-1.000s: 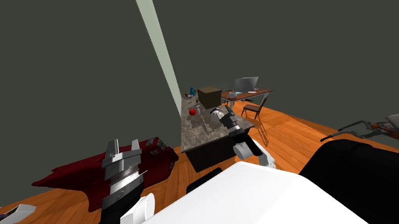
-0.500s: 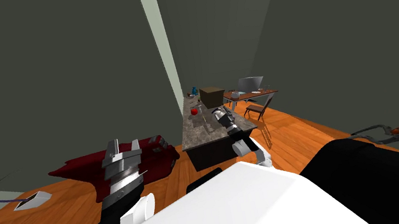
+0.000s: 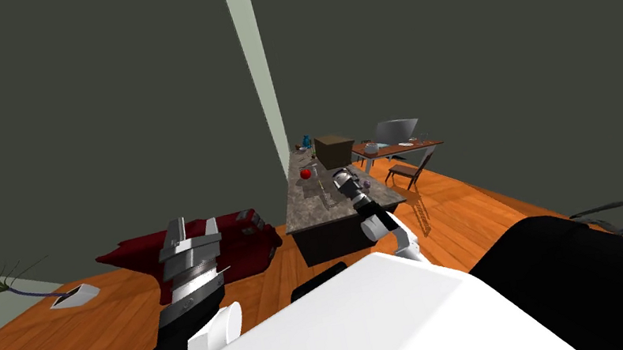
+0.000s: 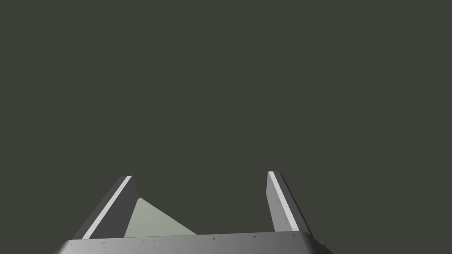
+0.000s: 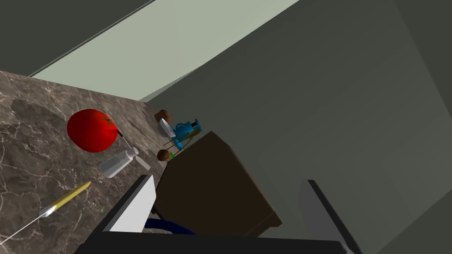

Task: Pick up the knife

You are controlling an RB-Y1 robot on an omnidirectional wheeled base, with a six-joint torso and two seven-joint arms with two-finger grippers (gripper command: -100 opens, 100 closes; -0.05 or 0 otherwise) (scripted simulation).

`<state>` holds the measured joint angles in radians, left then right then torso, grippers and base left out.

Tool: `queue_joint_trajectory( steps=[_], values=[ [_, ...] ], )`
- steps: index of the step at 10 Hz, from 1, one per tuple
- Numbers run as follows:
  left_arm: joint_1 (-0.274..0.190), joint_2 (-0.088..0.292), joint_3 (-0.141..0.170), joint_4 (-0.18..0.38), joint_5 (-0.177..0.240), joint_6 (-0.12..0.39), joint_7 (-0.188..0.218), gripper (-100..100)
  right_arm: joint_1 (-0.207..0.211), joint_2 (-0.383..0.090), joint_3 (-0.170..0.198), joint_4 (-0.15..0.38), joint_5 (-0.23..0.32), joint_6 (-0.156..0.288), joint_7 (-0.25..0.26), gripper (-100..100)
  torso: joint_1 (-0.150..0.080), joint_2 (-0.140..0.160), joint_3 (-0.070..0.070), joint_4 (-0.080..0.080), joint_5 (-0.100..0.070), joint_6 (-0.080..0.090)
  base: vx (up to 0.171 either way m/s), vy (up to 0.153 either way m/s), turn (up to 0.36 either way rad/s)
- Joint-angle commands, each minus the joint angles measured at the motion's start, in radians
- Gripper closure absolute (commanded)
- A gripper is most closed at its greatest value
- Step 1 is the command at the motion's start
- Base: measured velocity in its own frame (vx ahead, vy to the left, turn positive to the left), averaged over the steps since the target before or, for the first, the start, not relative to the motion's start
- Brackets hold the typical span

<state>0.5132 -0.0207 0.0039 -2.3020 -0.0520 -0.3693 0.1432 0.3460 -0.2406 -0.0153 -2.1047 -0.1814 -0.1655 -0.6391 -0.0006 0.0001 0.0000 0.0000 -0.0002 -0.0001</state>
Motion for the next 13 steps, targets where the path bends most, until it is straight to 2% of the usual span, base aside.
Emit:
queue_joint_trajectory(
  steps=[1, 2, 3, 4, 5, 6, 7, 8, 9, 10, 11, 12, 13],
  values=[
    [0.000, 0.000, 0.000, 0.000, 0.000, 0.000, 0.000, 0, -0.011, -0.008, -0.002, 0.014, -0.009, 0.018, -0.047, -100, 0.000, 0.000, 0.000, 0.000, 0.000, 0.000, -0.009, -0.013, 0.067],
    [0.000, 0.000, 0.000, 0.000, 0.000, 0.000, 0.000, 0, -0.035, -0.021, -0.004, 0.043, -0.025, 0.053, -0.078, -100, 0.000, 0.000, 0.000, 0.000, 0.000, 0.001, -0.009, -0.013, 0.129],
    [0.000, 0.000, 0.000, 0.000, 0.000, 0.000, 0.000, 0, -0.035, -0.021, -0.004, 0.043, -0.025, 0.053, -0.105, -100, 0.000, 0.000, 0.000, 0.000, 0.000, 0.000, -0.009, -0.015, 0.056],
    [0.000, 0.000, 0.000, 0.000, 0.000, 0.000, 0.000, 0, -0.035, -0.021, -0.004, 0.043, -0.025, 0.053, -0.112, -100, 0.000, 0.000, 0.000, 0.000, 0.000, 0.001, -0.005, -0.007, -0.021],
    [0.000, 0.000, 0.000, 0.000, 0.000, 0.000, 0.000, 0, -0.060, -0.035, -0.006, 0.074, -0.043, 0.090, -0.153, -100, 0.000, 0.000, 0.000, 0.000, 0.000, 0.001, -0.009, -0.006, 0.109],
    [0.000, 0.000, 0.000, 0.000, 0.000, 0.000, 0.000, 0, -0.060, -0.035, -0.006, 0.074, -0.043, 0.090, -0.178, -100, 0.000, 0.000, 0.000, 0.000, 0.000, 0.000, -0.010, -0.012, 0.084],
    [0.000, 0.000, 0.000, 0.000, 0.000, 0.000, 0.000, 0, -0.086, -0.048, -0.008, 0.105, -0.060, 0.127, -0.208, -100, 0.000, 0.000, 0.000, 0.000, 0.000, 0.001, -0.015, -0.014, 0.151],
    [0.000, 0.000, 0.000, 0.000, 0.000, 0.000, 0.000, 0, -0.086, -0.048, -0.008, 0.105, -0.060, 0.127, -0.236, -100, 0.000, 0.000, 0.000, 0.000, 0.000, 0.000, -0.011, -0.016, 0.052],
    [0.000, 0.000, 0.000, 0.000, 0.000, 0.000, 0.000, 0, -0.086, -0.048, -0.008, 0.105, -0.060, 0.127, -0.244, -100, -0.001, 0.000, 0.000, 0.000, 0.000, 0.001, -0.004, -0.007, -0.027],
    [0.000, 0.000, 0.000, 0.000, 0.000, 0.000, 0.000, 0, -0.112, -0.062, -0.010, 0.138, -0.078, 0.165, -0.285, -100, 0.000, 0.000, 0.000, 0.000, 0.000, 0.001, -0.011, -0.004, 0.112],
    [0.000, 0.000, 0.000, 0.000, 0.000, 0.000, 0.000, 0, -0.112, -0.062, -0.010, 0.138, -0.078, 0.165, -0.312, -100, 0.000, 0.000, 0.000, 0.000, 0.000, 0.000, -0.010, -0.011, 0.097],
    [0.000, 0.000, 0.000, 0.000, 0.000, 0.000, 0.000, 0, -0.139, -0.075, -0.013, 0.172, -0.095, 0.203, -0.344, -100, 0.000, 0.000, 0.000, 0.000, 0.000, 0.001, -0.015, -0.014, 0.136],
    [0.000, 0.000, 0.000, 0.000, 0.000, 0.000, 0.000, 0, -0.139, -0.075, -0.013, 0.172, -0.095, 0.203, -0.374, -100, 0.000, 0.000, 0.000, 0.000, 0.000, 0.000, -0.011, -0.015, 0.054]
  ],
)
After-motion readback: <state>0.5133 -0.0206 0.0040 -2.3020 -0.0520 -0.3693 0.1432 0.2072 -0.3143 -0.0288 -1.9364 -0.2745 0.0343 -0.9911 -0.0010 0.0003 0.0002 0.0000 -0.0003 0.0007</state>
